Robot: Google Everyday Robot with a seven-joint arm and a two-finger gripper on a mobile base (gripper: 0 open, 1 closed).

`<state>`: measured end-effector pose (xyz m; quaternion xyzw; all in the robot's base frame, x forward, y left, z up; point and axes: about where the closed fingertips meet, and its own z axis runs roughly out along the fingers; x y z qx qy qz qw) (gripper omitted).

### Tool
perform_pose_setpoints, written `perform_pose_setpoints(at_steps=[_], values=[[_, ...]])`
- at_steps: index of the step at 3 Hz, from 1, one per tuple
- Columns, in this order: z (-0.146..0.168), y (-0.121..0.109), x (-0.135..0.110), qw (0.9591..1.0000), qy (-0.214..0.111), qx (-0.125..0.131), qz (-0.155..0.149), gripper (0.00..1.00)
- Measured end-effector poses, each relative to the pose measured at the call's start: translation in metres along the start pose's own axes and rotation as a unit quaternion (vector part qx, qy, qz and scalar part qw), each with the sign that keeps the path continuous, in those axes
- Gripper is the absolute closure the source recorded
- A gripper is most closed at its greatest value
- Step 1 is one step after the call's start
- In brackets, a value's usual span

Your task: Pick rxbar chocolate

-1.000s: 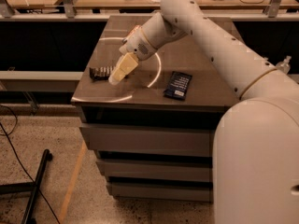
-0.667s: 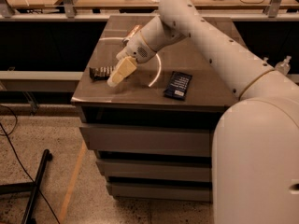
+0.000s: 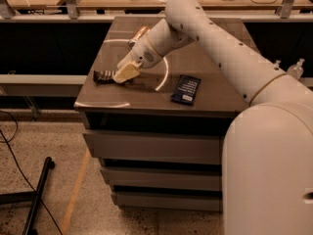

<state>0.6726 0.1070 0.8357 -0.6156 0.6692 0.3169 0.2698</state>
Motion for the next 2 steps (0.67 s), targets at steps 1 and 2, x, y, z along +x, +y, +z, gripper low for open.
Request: perform_pose_setpoints(at_steps=[1,2], values=[[-0.0023,0.0022,-0.0009,1.0,-0.004,-0.003,0.003,0.95],[-0.0035,0.0029,-0.001,1.0,-0.006,-0.004,0.004,1.0]])
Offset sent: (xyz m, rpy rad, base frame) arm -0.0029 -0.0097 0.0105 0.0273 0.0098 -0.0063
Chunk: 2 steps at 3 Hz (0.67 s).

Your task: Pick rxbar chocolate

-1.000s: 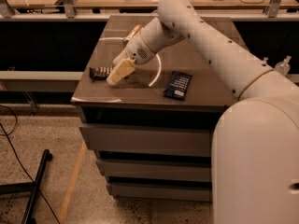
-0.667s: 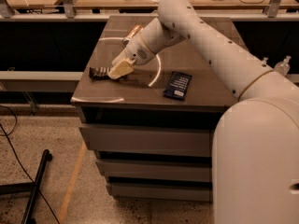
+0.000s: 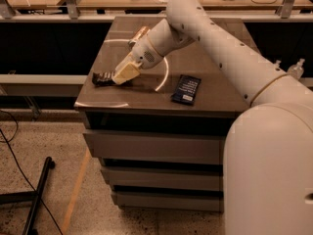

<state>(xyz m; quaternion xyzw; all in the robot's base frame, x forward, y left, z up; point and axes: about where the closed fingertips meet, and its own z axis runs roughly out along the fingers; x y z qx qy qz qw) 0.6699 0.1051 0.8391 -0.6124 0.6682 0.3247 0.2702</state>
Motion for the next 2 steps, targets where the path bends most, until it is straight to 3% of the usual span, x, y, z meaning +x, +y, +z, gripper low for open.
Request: perform_pose_setpoints(at_steps=[2], values=[[-0.016,0.0022,-0.015,0.9993,-0.033,0.006,-0.015,1.0]])
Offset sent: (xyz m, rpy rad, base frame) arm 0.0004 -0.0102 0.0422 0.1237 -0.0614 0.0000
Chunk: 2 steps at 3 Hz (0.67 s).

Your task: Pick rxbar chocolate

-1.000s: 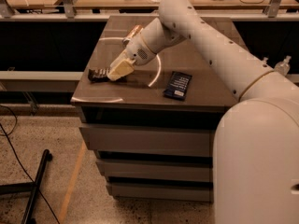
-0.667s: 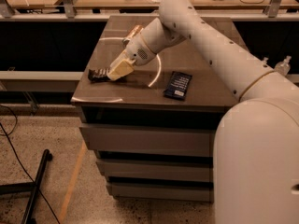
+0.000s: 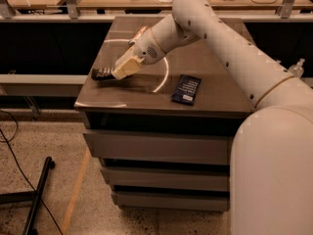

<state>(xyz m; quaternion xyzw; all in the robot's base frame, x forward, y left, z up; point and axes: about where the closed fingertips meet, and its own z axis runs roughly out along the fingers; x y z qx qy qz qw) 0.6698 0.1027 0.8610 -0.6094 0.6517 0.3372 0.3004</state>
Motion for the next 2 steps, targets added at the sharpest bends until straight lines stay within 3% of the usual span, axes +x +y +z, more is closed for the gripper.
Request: perform_pose_setpoints(at_steps=[1,2], values=[[-0.0055,0.0011,-0.0047,0.9998,-0.021,-0.004,-0.003,1.0],[-0.0057,0.0013,-0.005,0.9997,-0.022,-0.004,-0.003,1.0]])
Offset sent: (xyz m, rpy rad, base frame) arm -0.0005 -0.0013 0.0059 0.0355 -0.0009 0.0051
